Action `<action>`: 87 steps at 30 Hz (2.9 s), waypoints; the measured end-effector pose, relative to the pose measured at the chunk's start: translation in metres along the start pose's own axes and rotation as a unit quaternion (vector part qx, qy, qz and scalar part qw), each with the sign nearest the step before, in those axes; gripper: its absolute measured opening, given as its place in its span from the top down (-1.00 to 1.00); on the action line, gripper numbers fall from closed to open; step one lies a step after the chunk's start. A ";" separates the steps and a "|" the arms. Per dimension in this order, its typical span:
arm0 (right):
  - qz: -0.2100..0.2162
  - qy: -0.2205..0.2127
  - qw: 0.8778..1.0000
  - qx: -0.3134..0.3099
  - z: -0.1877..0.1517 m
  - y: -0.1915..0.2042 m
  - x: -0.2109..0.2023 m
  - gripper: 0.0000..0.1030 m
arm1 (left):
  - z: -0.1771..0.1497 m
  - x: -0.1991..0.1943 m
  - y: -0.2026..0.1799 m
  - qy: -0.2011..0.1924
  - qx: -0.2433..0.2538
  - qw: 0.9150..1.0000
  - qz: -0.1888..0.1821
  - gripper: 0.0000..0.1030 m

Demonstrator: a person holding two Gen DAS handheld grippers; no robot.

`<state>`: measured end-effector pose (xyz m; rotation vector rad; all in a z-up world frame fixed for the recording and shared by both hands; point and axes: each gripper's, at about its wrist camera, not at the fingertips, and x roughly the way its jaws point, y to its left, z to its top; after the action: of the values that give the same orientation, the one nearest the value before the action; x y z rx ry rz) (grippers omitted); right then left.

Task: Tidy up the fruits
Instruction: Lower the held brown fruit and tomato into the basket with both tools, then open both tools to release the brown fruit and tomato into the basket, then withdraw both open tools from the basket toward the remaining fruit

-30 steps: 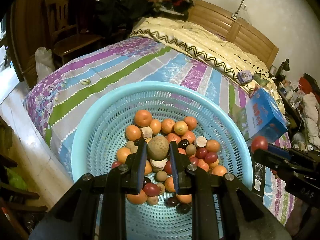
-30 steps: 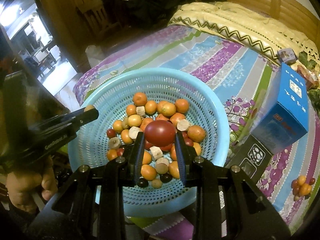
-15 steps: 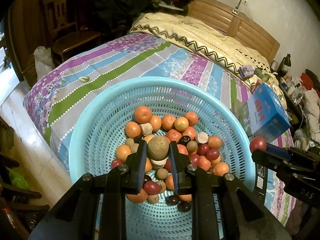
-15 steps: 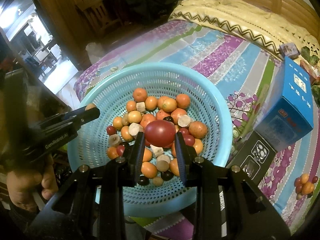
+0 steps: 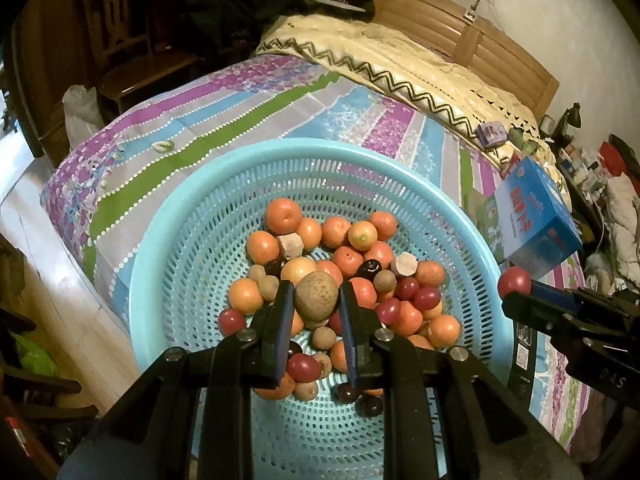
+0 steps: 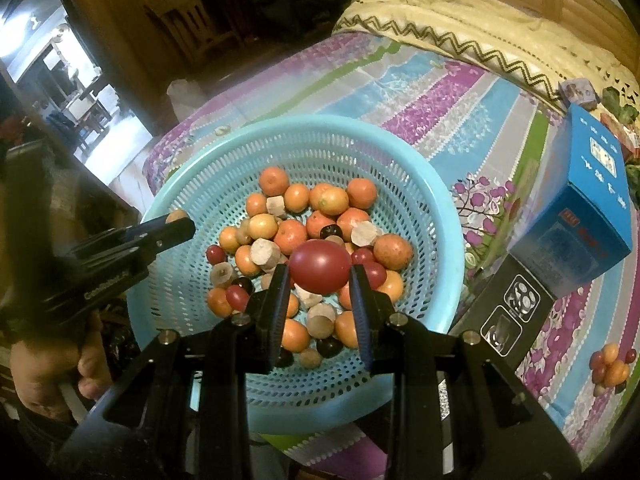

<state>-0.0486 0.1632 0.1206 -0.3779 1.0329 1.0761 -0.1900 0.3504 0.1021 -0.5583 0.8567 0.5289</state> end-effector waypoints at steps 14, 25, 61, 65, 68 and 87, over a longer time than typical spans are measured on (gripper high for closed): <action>0.000 0.034 0.999 -0.001 -0.006 -0.003 0.019 0.40 | -0.010 0.021 0.001 0.037 0.005 0.999 0.000 0.57; 0.001 0.036 0.999 0.000 -0.007 -0.005 0.019 0.40 | -0.011 0.028 0.001 0.044 0.005 0.999 0.000 0.57; -0.003 0.013 1.000 0.007 -0.004 -0.008 0.013 -0.44 | -0.014 0.034 0.003 0.047 -0.009 0.999 0.003 -0.38; -0.002 0.013 1.000 0.007 -0.004 -0.008 0.012 -0.45 | -0.014 0.034 0.004 0.047 -0.011 0.999 0.003 -0.38; -0.002 0.014 1.000 0.009 -0.004 -0.010 0.012 -0.45 | -0.014 0.034 0.004 0.048 -0.010 0.999 0.002 -0.38; 0.000 0.014 1.000 0.011 -0.007 -0.010 0.013 -0.46 | -0.020 0.035 0.003 0.051 -0.015 0.999 0.000 -0.38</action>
<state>-0.0422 0.1601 0.1041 -0.3770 1.0676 1.0609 -0.1831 0.3469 0.0624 -0.6166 0.9462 0.5185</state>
